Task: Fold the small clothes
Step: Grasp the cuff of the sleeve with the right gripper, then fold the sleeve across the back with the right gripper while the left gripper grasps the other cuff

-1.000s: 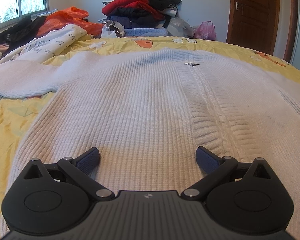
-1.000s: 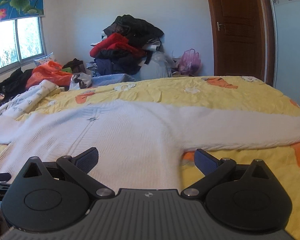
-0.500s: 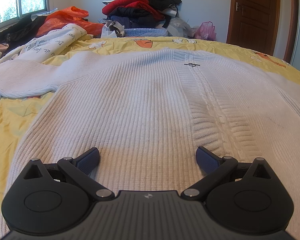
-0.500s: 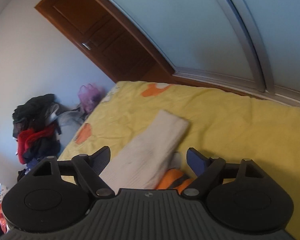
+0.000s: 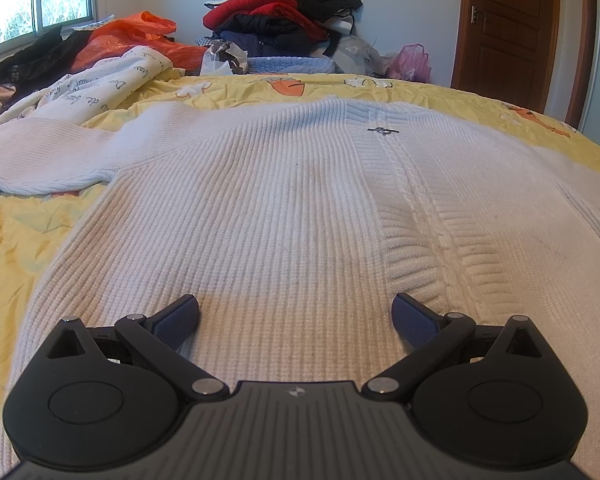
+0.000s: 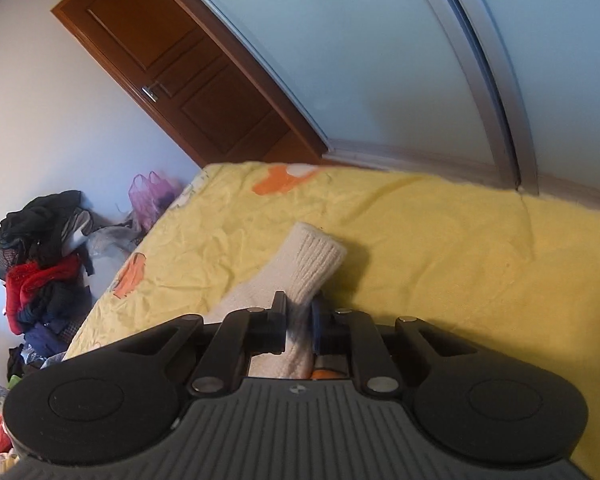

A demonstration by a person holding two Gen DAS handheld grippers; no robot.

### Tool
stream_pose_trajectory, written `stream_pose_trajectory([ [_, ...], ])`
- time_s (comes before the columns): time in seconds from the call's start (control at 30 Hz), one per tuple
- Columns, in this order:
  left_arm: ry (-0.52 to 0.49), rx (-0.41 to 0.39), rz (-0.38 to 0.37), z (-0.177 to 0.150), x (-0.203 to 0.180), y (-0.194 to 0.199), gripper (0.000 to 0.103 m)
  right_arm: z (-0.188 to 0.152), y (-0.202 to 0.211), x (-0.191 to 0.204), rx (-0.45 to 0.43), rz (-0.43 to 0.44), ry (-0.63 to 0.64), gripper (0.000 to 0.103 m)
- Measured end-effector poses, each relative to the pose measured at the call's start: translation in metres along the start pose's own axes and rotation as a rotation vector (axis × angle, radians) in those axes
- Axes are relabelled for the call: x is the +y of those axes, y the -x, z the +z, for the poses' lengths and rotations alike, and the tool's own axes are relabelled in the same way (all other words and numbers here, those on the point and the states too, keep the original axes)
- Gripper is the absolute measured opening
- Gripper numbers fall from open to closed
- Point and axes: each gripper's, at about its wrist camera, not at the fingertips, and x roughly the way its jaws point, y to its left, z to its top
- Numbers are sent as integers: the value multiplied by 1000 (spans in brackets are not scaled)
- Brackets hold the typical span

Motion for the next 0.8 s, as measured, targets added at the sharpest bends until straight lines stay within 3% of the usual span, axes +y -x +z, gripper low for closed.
stream_pose_trajectory([
  [0.17, 5, -1, -4, 0, 1, -1, 103, -1, 40, 37, -60, 106, 58, 15],
  [0.3, 6, -3, -7, 0, 1, -1, 103, -24, 62, 102, -60, 242, 175, 15],
  [0.4, 13, -6, -13, 0, 1, -1, 103, -60, 72, 155, -8, 372, 251, 15],
  [0.53, 14, -6, -14, 1, 1, -1, 103, -124, 69, 226, 127, 507, 343, 15],
  [0.67, 14, -6, -14, 1, 1, -1, 103, -199, 54, 275, 272, 525, 447, 15],
  [0.8, 15, -6, -15, 1, 2, -1, 103, -262, 58, 286, 303, 426, 617, 15],
])
